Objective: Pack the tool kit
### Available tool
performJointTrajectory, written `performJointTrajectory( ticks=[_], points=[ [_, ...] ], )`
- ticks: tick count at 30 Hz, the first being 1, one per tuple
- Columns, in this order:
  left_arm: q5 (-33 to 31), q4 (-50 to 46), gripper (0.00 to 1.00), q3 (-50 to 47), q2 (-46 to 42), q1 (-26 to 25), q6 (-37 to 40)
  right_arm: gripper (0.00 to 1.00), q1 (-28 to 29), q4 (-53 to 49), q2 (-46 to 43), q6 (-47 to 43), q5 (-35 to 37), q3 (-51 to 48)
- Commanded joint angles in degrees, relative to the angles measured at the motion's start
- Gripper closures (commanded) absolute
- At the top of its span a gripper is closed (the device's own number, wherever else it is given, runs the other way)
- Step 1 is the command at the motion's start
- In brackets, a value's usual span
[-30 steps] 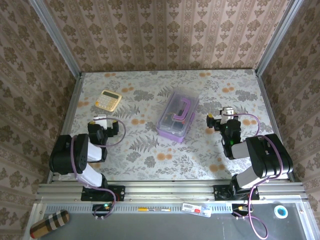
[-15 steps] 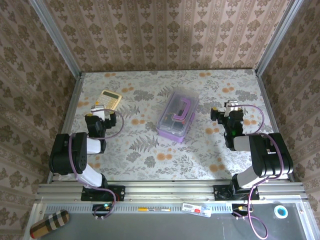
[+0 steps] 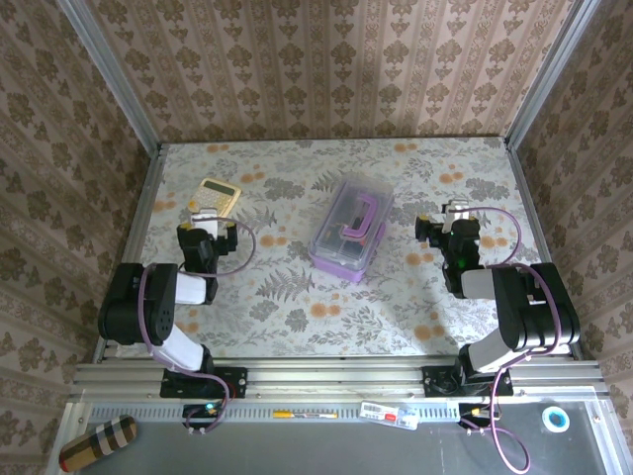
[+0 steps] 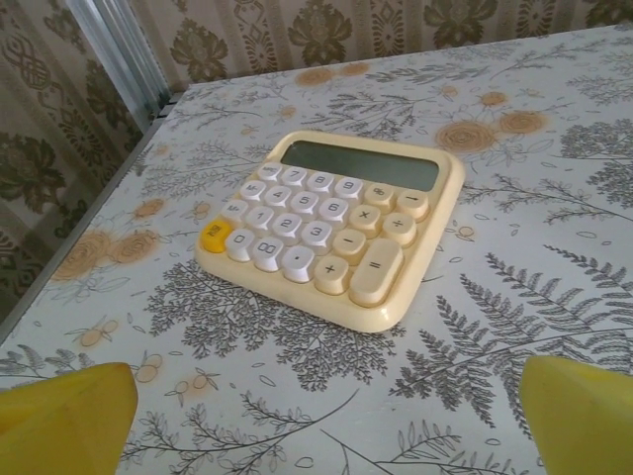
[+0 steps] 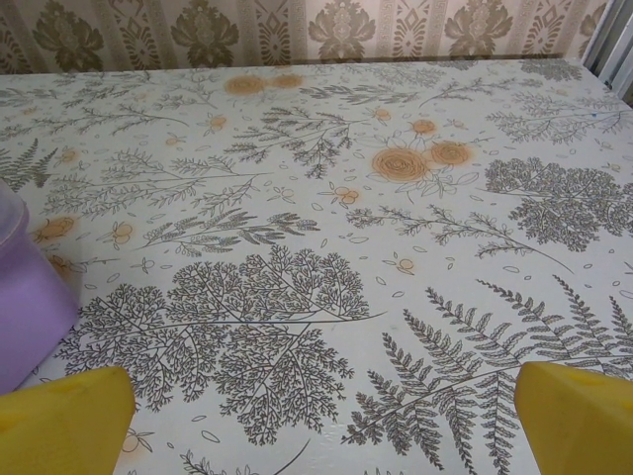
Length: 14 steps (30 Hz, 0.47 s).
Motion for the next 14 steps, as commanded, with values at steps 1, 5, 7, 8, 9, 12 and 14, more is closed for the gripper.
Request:
performJointTrajectory(
  ticks=[1,5,7,8,9,12,14],
  points=[
    [-0.8,-0.3,0.00,0.6,-0.5,0.9,0.9,0.00,0.4,-0.2,0.4,0.3,0.4,0.4],
    [2.2,-3.2,0.00,1.9,-0.9,3.1,-0.9,0.00,0.4,-0.3,0.5,0.3,0.4,0.6],
    [2.2,-3.1,0.00,1.8,-0.9,3.1,-0.8,0.00,0.4,-0.3,0.5,0.3,0.4,0.5],
    [2.2,-3.1,0.00,1.8,-0.9,3.1,-0.8,0.00,0.4,-0.4,0.5,0.3,0.4,0.5],
    [2.1,-3.0,0.00,1.8,-0.9,3.1,-0.8,0.00,0.4,-0.4,0.5,0.3,0.4,0.6],
    [2.1,-3.0,0.00,1.8,-0.9,3.1,-0.8,0.00,0.4,-0.3,0.4,0.3,0.4,0.6],
    [2.2,-2.8,0.00,1.6,-0.9,3.1,-0.8,0.00,0.4,-0.3,0.3,0.3,0.4,0.5]
  ],
)
